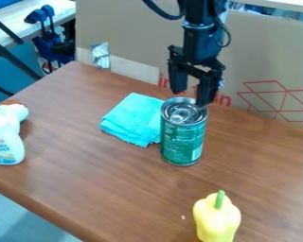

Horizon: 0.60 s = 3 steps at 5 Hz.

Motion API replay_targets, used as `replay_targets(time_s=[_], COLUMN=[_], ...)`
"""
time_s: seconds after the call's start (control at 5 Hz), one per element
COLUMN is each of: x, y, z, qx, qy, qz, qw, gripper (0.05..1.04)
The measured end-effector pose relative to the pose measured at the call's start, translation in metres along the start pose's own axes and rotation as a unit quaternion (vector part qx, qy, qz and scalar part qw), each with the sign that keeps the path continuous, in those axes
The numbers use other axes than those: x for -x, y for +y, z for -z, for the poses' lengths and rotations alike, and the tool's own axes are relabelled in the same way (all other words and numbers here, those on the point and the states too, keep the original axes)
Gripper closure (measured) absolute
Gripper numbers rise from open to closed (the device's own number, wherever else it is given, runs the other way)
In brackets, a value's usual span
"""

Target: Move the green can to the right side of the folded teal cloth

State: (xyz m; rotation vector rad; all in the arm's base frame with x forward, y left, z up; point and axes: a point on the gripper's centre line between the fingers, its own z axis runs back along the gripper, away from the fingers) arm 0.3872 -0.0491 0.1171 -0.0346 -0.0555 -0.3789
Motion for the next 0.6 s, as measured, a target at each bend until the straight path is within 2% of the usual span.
replay_targets(time_s=[0.2, 0.4, 0.6], x=[0.013, 0.031, 0.054], y=[-0.011, -0.024, -0.036], z=[-0.028, -0.048, -0.069], qx=[-0.023, -0.041, -0.043], qy=[-0.036, -0.058, -0.073], qz=[0.006, 0.004, -0.007], qw=[0.9991, 0.9975, 0.9964], gripper=[0.083, 0.083, 0.083])
